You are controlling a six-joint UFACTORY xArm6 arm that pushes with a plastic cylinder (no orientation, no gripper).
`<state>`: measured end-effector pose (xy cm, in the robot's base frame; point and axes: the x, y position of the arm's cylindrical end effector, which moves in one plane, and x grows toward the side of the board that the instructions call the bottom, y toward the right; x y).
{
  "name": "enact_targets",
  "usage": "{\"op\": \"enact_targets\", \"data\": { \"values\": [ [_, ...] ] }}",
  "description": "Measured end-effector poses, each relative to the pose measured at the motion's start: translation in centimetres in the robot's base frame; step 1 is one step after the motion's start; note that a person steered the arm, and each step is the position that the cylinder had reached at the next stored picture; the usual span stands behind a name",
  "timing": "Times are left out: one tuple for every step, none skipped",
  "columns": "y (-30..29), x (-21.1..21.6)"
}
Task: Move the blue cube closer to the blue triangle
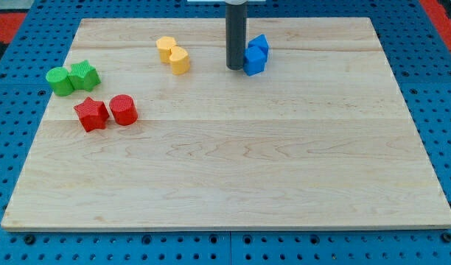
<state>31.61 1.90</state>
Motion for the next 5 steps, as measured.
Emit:
{"op": "enact_targets", "data": {
  "values": [
    [0.2,0.0],
    [0.3,-0.4],
    [0.3,-1.0],
    [0.3,-1.0],
    [0.3,-0.9]
  ]
}}
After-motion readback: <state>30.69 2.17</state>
